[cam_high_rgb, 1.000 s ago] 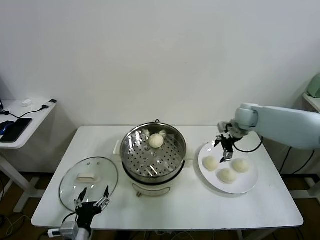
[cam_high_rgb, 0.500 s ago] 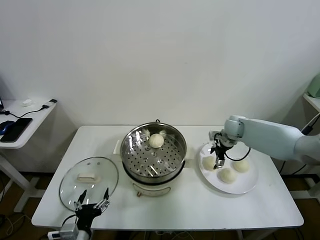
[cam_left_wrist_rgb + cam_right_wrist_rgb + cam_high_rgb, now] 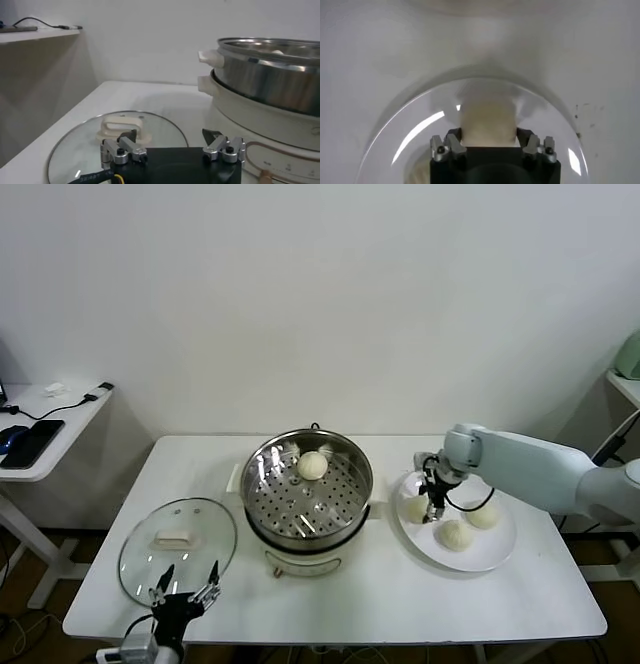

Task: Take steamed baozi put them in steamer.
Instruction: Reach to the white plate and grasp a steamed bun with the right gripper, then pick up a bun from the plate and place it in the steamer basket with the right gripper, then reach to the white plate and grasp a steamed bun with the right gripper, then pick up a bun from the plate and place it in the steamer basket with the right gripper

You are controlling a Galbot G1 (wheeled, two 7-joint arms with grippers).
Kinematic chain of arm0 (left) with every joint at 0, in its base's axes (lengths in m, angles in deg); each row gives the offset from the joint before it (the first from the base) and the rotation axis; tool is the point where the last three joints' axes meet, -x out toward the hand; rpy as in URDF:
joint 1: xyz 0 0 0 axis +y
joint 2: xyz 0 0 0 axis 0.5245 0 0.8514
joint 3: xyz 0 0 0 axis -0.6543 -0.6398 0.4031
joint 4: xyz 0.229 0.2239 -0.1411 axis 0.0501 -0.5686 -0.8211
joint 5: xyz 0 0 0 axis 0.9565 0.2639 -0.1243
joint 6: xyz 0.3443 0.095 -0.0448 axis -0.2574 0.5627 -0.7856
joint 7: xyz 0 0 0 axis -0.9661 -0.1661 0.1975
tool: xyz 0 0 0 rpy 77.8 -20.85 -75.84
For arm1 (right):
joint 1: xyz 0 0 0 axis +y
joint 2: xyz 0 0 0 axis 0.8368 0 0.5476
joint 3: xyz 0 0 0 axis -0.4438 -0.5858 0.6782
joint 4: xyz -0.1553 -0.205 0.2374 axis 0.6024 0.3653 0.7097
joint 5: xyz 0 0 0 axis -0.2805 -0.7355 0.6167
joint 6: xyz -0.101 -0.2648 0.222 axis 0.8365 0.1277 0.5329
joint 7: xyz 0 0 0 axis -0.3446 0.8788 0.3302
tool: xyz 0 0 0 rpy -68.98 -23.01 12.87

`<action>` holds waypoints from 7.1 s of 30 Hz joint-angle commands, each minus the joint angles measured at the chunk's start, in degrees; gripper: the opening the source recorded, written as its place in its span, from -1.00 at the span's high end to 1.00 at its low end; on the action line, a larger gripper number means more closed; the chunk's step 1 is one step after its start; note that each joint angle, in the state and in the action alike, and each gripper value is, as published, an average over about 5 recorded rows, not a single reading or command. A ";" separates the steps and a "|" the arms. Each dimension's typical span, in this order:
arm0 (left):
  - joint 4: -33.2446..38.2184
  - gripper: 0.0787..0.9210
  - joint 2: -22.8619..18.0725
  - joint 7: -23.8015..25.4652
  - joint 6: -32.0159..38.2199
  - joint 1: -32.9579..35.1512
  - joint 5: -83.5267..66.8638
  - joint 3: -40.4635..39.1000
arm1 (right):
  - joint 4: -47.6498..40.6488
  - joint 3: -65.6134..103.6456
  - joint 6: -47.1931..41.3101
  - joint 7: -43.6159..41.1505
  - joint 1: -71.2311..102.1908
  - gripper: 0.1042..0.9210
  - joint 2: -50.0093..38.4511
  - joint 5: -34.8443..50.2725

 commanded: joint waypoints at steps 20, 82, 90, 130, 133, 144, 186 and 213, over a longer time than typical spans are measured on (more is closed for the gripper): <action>3.03 -0.77 -0.69 -0.05 -0.92 0.18 0.54 -1.59 | 27.59 -17.89 -6.74 1.48 -46.03 -0.43 5.69 38.57; 3.56 -0.77 -1.02 -0.67 -0.14 1.76 2.39 -5.33 | 13.08 -13.22 -2.87 -4.31 -31.75 -0.76 18.76 31.74; 3.36 -0.77 -1.16 -0.63 -0.18 1.39 2.54 -5.37 | 23.27 -24.55 1.65 -11.06 -42.26 -0.76 -0.21 23.99; 2.93 -0.77 -2.22 -0.37 -0.58 2.32 2.52 -4.78 | 13.12 -6.51 -6.30 1.40 -2.55 -0.76 -8.23 -2.47; 2.93 -0.77 -2.18 -0.37 -0.60 2.38 2.53 -4.86 | 13.27 -6.36 -6.34 1.40 -2.40 -0.76 -8.67 -2.76; 2.78 -0.77 -2.13 -0.40 -0.59 2.34 2.82 -5.49 | 13.21 -4.97 -6.47 1.60 -1.77 -0.71 -9.79 -3.57; 4.64 -0.77 -1.91 -0.38 -2.02 1.80 3.18 -6.49 | 24.42 -5.79 32.77 -14.33 -35.07 -0.39 22.28 -0.27; 5.19 -0.77 -2.08 -0.54 -1.91 2.88 2.79 -4.67 | 7.85 -5.03 44.44 -12.51 -13.80 -0.38 30.39 -16.05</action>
